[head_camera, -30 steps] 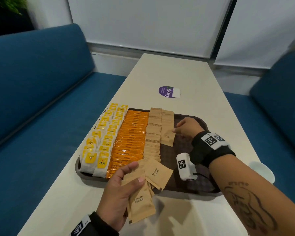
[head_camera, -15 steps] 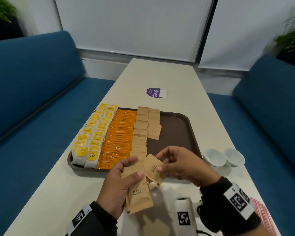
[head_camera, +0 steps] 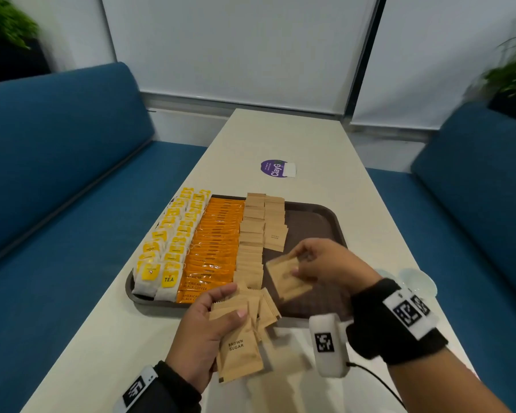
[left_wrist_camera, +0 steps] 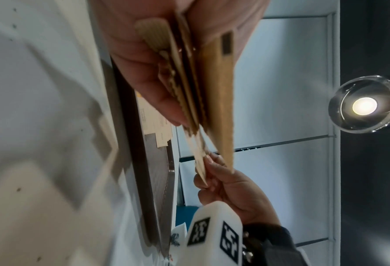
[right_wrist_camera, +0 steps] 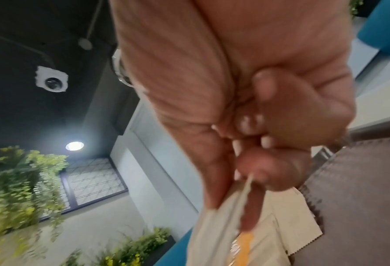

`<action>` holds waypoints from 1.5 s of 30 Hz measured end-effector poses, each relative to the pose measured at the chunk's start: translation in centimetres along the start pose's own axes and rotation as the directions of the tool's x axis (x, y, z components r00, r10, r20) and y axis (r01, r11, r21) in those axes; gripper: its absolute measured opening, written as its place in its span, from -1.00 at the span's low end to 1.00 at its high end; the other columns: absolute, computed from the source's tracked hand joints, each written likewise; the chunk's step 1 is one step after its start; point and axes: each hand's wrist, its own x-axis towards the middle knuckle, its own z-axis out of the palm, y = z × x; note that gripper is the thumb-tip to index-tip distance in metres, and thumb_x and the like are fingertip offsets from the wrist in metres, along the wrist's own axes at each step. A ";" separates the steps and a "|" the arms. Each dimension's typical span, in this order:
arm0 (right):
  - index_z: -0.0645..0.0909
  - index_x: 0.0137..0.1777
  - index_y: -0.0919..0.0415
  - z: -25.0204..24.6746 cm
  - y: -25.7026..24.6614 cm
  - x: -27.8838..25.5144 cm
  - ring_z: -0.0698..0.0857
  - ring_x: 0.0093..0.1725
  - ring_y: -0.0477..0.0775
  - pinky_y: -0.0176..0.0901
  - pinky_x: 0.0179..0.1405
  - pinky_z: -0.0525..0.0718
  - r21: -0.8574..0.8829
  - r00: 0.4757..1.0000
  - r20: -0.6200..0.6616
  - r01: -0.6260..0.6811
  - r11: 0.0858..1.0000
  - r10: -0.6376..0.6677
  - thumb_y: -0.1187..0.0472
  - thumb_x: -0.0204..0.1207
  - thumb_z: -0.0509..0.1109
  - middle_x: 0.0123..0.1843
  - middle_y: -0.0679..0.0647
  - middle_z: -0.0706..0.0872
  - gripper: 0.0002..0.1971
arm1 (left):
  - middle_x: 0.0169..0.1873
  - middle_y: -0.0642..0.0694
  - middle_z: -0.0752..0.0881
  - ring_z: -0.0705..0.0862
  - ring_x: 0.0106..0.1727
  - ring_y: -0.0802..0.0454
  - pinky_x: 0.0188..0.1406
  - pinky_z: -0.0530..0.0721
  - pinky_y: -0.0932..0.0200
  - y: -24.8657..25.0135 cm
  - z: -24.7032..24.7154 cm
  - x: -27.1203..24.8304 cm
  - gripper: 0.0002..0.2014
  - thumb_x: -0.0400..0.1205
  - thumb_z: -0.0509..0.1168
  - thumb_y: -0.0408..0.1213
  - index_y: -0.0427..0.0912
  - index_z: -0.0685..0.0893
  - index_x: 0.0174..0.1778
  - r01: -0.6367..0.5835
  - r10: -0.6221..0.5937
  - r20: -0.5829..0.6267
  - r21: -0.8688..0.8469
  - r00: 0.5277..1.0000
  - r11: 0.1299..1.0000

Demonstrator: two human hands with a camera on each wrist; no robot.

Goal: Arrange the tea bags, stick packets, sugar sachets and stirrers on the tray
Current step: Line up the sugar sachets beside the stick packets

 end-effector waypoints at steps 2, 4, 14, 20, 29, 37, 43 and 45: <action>0.58 0.07 0.11 -0.5 0.1 2.7 0.65 -0.34 -0.16 -0.46 -0.51 0.55 0.085 0.991 -0.108 -0.066 0.994 0.075 0.30 0.54 0.41 -0.13 0.00 0.70 -0.84 | 0.08 -0.22 0.74 0.77 -0.08 -0.19 -0.33 0.73 0.04 0.3 -0.4 0.2 -0.58 0.44 0.37 -0.64 -0.14 0.65 0.13 -0.005 0.005 -0.015 0.005 1.000 1.000; 0.58 0.13 0.20 -0.7 0.5 5.7 0.59 -0.44 -0.13 -0.41 -0.57 0.55 0.152 0.970 -0.172 -0.146 0.978 0.171 0.30 0.58 0.37 -0.16 0.06 0.71 -0.84 | 0.01 -0.18 0.76 0.78 -0.09 -0.18 -0.28 0.71 0.00 0.6 -0.7 0.4 -0.60 0.44 0.37 -0.64 -0.13 0.66 0.11 -0.002 0.002 -0.027 0.003 1.000 1.000; 0.47 -0.14 0.25 0.5 1.0 13.0 0.49 -0.50 -0.05 -0.35 -0.75 0.37 0.056 0.915 -0.084 -0.390 0.919 0.393 0.39 0.62 0.28 -0.34 0.10 0.57 -0.88 | -0.01 -0.17 0.78 0.78 -0.08 -0.21 -0.23 0.72 -0.03 0.9 -1.9 1.6 -0.59 0.40 0.39 -0.65 -0.14 0.68 0.09 0.027 -0.027 -0.070 -0.008 0.997 1.000; 0.51 -0.33 0.23 1.1 1.4 14.2 0.55 -0.48 -0.03 -0.27 -0.52 0.53 0.014 0.926 -0.146 -0.350 0.937 0.349 0.40 0.49 0.40 -0.41 0.09 0.60 -0.79 | -0.13 -0.04 0.81 0.77 -0.05 -0.19 -0.14 0.72 -0.08 0.7 -2.1 1.7 -0.59 0.39 0.39 -0.65 -0.15 0.69 0.07 0.023 -0.023 -0.073 -0.003 0.997 1.000; 0.61 0.25 0.44 1.2 1.6 14.4 0.64 -0.28 0.03 -0.20 -0.34 0.67 0.078 0.938 -0.216 -0.261 0.962 0.271 0.45 0.49 0.31 -0.19 0.16 0.65 -0.68 | -0.09 -0.09 0.80 0.78 -0.06 -0.19 -0.22 0.71 -0.04 0.6 -2.2 1.9 -0.59 0.41 0.38 -0.63 -0.12 0.69 0.08 0.032 -0.034 -0.078 -0.020 0.996 0.999; 0.45 0.41 0.23 0.4 0.9 11.1 0.66 0.13 0.03 -0.17 0.08 0.66 0.146 0.939 -0.329 -0.057 0.988 0.103 0.39 0.52 0.40 0.17 0.09 0.65 -0.54 | -0.13 -0.08 0.83 0.80 -0.12 -0.17 -0.30 0.72 0.01 0.7 -1.6 1.3 -0.58 0.39 0.39 -0.62 -0.12 0.68 0.09 0.023 -0.023 -0.029 -0.007 0.999 1.000; 0.60 0.02 0.01 0.3 -1.5 2.1 0.70 -0.26 -0.13 -0.37 -0.33 0.58 0.067 0.982 0.115 0.142 0.988 -0.149 0.17 0.45 0.50 -0.13 -0.04 0.75 -0.81 | -0.05 -0.07 0.82 0.79 -0.05 -0.18 -0.34 0.76 0.08 0.9 -0.8 0.6 -0.56 0.38 0.39 -0.63 -0.12 0.69 0.11 -0.016 0.016 0.033 0.002 0.999 1.000; 0.59 0.05 0.06 1.1 -1.1 0.3 0.72 -0.31 -0.14 -0.37 -0.32 0.62 0.137 0.961 0.243 0.101 0.985 -0.132 0.25 0.39 0.55 -0.23 -0.05 0.78 -0.72 | -0.02 -0.08 0.81 0.80 -0.04 -0.17 -0.33 0.77 0.09 1.0 -0.3 0.4 -0.54 0.34 0.40 -0.63 -0.14 0.69 0.11 -0.034 0.035 0.056 -0.012 0.998 0.999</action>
